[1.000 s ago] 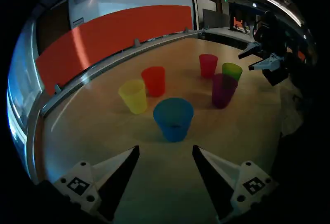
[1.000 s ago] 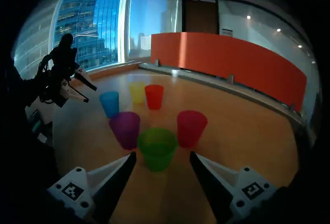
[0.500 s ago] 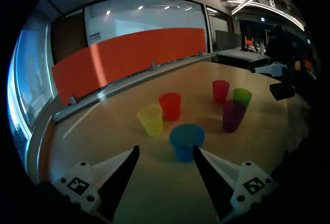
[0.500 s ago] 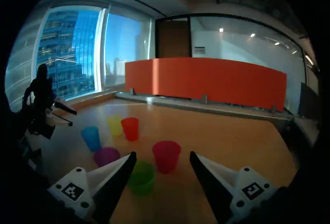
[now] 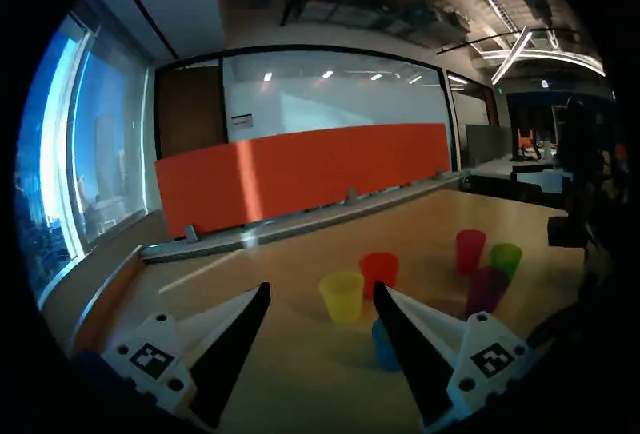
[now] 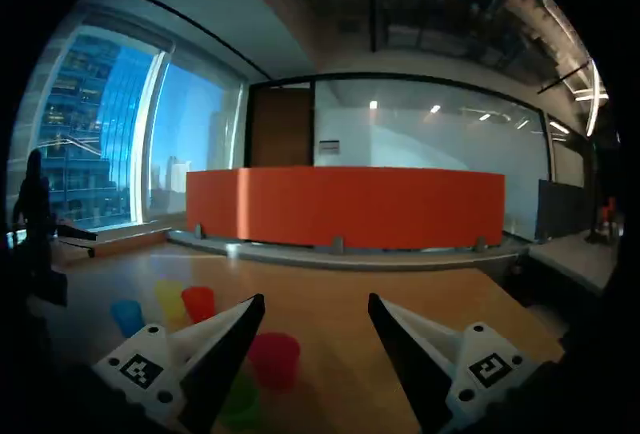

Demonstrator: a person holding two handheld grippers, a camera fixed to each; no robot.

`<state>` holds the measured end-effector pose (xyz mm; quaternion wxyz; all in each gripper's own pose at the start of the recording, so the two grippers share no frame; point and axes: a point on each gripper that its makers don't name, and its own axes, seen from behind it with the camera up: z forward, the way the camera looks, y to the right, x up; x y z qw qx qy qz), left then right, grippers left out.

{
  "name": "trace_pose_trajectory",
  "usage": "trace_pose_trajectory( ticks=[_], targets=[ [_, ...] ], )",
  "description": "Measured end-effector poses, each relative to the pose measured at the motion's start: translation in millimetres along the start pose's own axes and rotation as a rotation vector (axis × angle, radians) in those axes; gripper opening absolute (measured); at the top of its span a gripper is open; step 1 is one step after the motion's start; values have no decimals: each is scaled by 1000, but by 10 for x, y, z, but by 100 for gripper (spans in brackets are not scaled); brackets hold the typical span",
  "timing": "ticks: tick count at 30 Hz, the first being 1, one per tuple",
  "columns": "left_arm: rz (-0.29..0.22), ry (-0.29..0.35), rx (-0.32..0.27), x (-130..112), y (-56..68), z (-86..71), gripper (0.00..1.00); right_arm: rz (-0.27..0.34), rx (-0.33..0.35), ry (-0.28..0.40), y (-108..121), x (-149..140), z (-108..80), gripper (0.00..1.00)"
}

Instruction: Pour water

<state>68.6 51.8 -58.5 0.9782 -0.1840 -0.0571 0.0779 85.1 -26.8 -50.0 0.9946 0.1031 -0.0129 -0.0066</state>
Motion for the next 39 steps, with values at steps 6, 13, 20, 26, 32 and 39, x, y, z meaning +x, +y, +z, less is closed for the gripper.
trace_pose_trajectory(
  ticks=[6, 13, 20, 26, 32, 39],
  targets=[
    [-25, 72, 93, 163, -226, -40, 95, 27, -104, 86, 209, 173, 42, 100],
    [-25, 117, 175, 332, -430, -72, 96, 56, -207, 151, 407, 314, 43, 100],
    [-61, 148, 215, 438, -536, -50, 95, 80, -231, 173, 461, 349, 85, 99],
    [-62, 149, 259, 330, -598, -39, 96, 63, -252, 157, 525, 246, 123, 99],
    [-76, 144, 288, 142, -622, 10, 95, 45, -262, 147, 537, 192, 128, 99],
    [-71, 124, 325, -83, -689, 70, 95, 35, -278, 132, 583, 108, 142, 99]
  ],
)
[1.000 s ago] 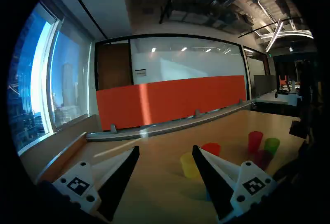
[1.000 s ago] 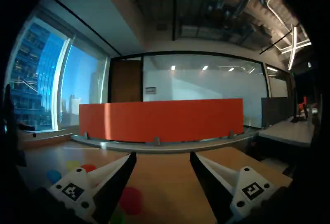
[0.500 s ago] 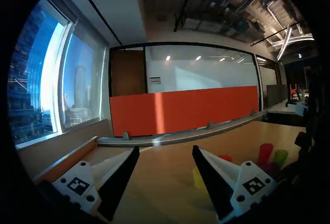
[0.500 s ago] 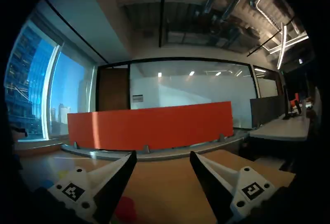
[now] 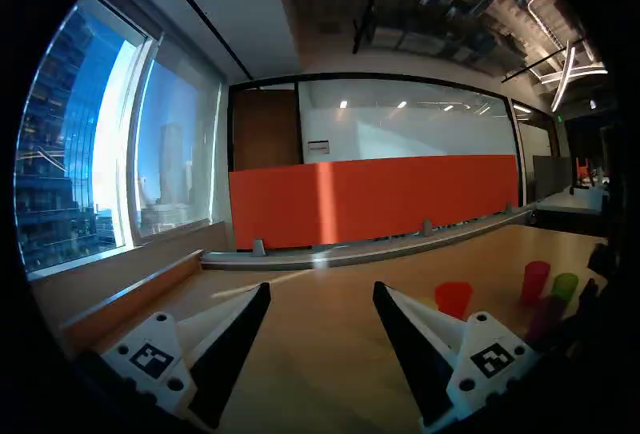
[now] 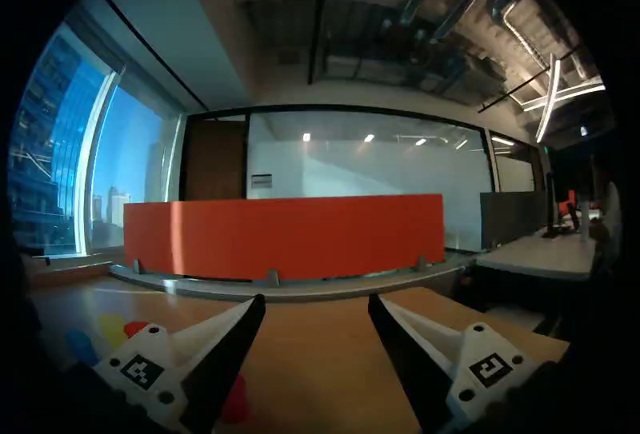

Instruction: Pour water

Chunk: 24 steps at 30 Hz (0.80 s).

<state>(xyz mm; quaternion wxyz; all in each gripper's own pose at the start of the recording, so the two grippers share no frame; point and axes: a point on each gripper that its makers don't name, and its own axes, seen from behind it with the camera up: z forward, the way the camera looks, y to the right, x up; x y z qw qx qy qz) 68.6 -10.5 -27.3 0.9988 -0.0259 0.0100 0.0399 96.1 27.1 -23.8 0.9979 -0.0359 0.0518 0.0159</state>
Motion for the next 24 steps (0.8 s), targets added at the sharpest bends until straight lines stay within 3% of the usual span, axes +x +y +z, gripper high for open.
trace_pose_trajectory(
  ticks=[6, 15, 24],
  targets=[
    [27, 9, 35, -32, -54, 25, 95, 9, -16, -22, 57, -118, -3, 99],
    [56, 20, 61, -79, -21, 71, 95, 9, -32, -61, 56, -224, -48, 99],
    [35, 18, 69, -224, 20, 136, 95, -5, -44, -65, 75, -178, -79, 100]
  ],
)
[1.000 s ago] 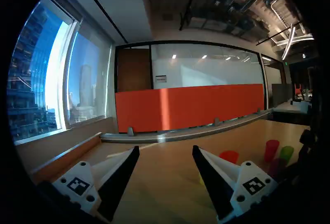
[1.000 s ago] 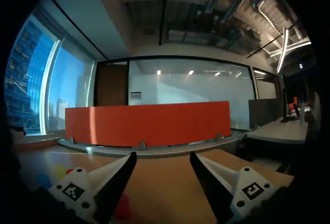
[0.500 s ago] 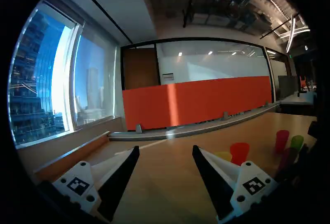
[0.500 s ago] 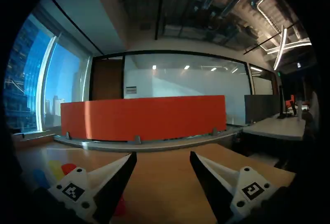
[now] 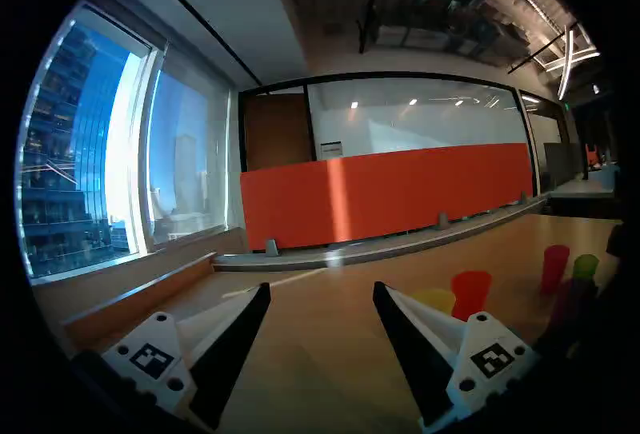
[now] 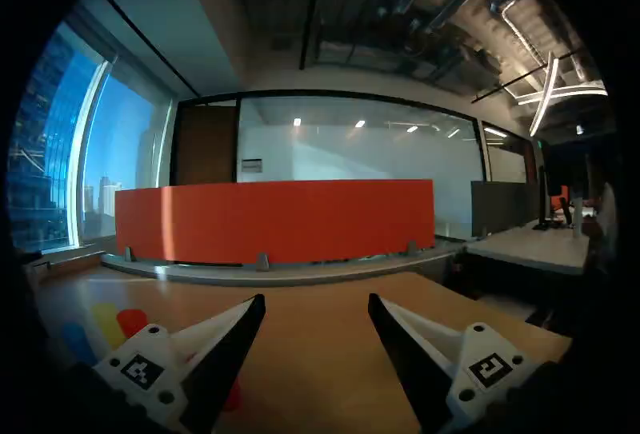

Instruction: Pour water

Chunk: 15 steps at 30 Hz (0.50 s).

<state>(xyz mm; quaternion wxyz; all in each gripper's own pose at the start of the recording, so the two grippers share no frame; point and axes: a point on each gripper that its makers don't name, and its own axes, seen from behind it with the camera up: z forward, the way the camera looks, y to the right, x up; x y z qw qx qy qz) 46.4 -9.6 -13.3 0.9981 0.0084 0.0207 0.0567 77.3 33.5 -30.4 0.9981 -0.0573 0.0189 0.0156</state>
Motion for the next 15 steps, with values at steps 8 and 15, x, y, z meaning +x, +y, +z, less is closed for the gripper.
trace_pose_trajectory(
  ticks=[8, 15],
  targets=[
    [-52, -5, -7, -163, 70, 32, 95, -10, -4, 0, -7, 31, -19, 100],
    [-92, -3, -17, -268, 111, 62, 95, -20, 4, 0, -71, 46, -21, 99]
  ],
)
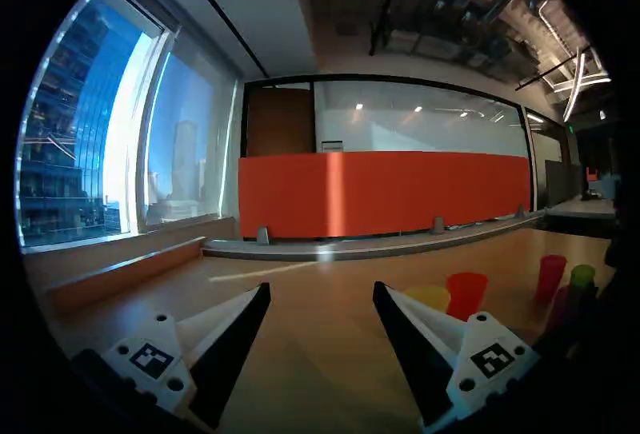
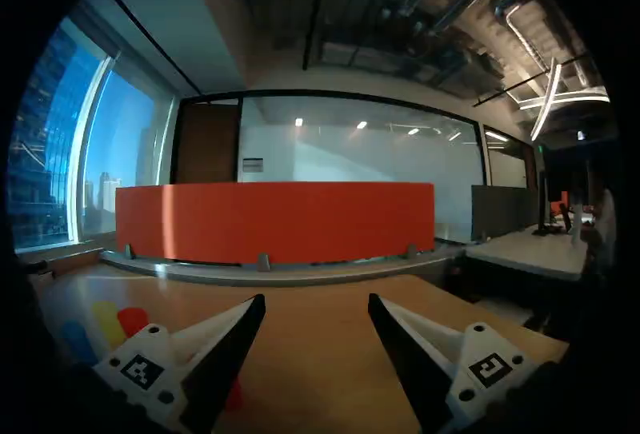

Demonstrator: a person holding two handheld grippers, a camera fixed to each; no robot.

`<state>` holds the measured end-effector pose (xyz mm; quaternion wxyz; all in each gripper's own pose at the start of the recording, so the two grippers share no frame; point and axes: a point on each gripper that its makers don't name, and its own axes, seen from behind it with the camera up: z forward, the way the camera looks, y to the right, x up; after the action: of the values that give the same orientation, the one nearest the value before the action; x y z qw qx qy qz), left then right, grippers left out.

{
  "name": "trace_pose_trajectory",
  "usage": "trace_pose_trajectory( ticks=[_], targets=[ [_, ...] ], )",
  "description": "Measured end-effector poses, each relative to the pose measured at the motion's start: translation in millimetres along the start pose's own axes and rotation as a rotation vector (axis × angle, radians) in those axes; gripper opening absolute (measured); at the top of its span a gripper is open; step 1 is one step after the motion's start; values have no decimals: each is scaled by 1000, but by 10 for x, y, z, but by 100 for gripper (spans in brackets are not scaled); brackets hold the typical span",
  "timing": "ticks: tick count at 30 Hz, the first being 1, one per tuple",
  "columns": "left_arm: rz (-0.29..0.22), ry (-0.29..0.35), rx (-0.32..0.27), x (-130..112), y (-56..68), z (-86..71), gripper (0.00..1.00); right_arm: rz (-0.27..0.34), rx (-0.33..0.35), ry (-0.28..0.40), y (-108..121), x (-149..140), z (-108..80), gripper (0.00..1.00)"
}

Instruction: Pour water

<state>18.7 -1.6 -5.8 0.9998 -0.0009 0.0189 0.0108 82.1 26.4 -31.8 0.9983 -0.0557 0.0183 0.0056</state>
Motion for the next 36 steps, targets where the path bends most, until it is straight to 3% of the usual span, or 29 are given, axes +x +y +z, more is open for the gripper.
trace_pose_trajectory(
  ticks=[9, 36],
  targets=[
    [-42, -14, -4, -99, 20, 33, 95, 14, 6, 13, -30, 58, 4, 99],
    [-23, -35, -25, -162, 90, 42, 95, 26, 3, 26, 45, 91, -46, 99]
  ],
)
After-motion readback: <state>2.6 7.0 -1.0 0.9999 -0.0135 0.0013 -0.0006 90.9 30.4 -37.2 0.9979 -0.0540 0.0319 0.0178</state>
